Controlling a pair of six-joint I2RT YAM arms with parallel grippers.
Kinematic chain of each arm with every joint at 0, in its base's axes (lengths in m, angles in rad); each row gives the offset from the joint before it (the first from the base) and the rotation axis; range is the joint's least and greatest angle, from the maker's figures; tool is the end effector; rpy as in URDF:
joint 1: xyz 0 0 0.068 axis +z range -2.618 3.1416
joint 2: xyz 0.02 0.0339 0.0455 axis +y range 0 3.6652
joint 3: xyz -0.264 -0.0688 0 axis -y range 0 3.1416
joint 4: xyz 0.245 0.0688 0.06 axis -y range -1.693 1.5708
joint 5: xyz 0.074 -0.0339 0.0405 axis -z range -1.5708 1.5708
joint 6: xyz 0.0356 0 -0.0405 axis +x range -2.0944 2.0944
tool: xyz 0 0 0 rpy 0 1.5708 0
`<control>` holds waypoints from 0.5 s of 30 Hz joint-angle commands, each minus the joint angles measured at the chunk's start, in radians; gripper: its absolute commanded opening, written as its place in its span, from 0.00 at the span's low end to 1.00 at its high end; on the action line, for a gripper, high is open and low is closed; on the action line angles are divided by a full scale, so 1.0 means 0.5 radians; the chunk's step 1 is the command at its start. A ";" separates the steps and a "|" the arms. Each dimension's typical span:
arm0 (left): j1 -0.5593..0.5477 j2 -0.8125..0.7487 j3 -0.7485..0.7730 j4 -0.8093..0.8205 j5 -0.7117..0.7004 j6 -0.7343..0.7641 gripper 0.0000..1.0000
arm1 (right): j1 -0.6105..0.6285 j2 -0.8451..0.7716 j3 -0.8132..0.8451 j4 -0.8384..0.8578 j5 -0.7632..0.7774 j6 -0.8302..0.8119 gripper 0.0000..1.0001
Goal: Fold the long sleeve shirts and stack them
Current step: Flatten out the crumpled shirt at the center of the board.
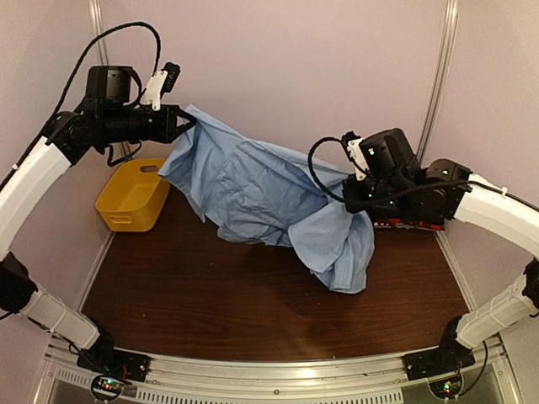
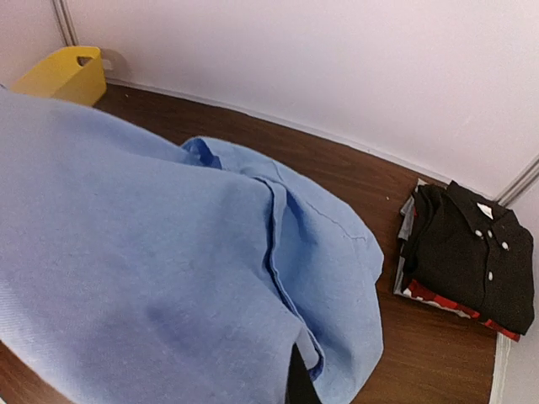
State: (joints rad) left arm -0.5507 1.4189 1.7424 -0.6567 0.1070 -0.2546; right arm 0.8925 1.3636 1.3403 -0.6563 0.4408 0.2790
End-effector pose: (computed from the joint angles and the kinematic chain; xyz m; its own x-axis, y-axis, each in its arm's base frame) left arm 0.2508 -0.1585 0.4735 -0.4224 -0.0345 -0.9057 0.5166 0.8120 -0.2718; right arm 0.1967 0.2199 0.3594 -0.5157 -0.2430 -0.8216 -0.3682 0.9287 -0.0436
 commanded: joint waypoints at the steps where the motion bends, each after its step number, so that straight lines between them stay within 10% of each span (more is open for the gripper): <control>1: 0.024 -0.192 0.131 0.123 -0.044 0.121 0.00 | -0.133 -0.129 0.125 -0.030 -0.457 -0.234 0.00; 15: -0.052 0.168 -0.196 0.361 0.307 0.024 0.00 | -0.786 0.003 -0.314 -0.214 -0.546 -0.158 0.15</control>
State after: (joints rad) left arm -0.5758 1.4143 1.6917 -0.6147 0.2417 -0.1974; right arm 0.5980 1.3010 1.2377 -0.6415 0.0505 0.1619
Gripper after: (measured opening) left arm 0.010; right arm 0.085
